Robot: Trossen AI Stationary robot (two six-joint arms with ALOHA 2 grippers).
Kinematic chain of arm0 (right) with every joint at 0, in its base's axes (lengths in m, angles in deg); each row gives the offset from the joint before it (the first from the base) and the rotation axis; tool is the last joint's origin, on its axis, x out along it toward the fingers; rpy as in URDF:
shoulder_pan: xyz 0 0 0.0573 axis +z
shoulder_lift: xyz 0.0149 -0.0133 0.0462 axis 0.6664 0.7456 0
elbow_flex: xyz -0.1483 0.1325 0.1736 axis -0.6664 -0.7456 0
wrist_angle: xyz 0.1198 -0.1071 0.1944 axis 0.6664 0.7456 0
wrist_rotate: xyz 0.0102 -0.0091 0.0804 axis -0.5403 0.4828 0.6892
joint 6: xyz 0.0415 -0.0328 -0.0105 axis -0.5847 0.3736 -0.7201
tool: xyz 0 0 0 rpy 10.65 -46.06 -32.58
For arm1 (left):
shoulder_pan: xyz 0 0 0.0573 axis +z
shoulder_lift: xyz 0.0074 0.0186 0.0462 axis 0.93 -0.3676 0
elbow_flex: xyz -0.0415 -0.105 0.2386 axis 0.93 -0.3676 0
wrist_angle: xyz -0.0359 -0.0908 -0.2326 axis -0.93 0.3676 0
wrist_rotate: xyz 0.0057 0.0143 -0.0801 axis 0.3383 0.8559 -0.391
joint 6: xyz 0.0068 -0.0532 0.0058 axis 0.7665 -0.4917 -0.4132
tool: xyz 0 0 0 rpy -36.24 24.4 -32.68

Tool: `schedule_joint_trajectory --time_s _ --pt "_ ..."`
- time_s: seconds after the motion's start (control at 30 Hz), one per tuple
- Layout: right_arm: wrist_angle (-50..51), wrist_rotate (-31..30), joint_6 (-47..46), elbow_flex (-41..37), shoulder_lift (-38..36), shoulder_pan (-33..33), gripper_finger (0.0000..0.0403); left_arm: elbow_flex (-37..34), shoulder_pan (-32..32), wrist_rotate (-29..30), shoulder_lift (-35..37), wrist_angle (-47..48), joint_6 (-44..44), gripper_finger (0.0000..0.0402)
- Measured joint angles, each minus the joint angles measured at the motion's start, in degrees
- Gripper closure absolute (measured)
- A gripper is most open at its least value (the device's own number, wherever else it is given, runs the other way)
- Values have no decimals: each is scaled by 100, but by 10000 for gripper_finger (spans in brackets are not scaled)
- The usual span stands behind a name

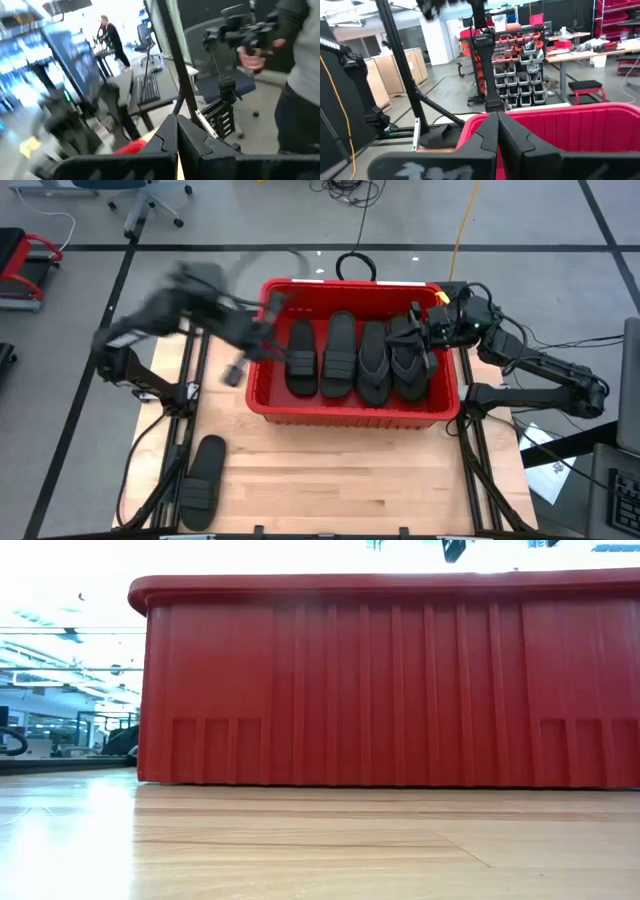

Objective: Pick and place slides into bin
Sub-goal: Stack the black slipper on top of the black slipper

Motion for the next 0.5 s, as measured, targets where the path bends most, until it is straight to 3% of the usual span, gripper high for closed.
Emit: schedule_joint_trajectory --time_s 0.13,0.23,0.37,0.5 --pt "-1 -43 113 -66 -8 174 403 -1830 -6 73 33 -1900 -1106 402" --pt "-2 -177 19 -219 -89 315 403 -2969 -1 760 235 -3189 -1688 402" --pt "29 -201 -394 -600 -482 569 403 -4095 90 1778 1030 -3737 -2402 402" --pt "114 -702 -651 -1060 -1216 903 403 -4818 -24 2134 1983 -3802 -2888 402"
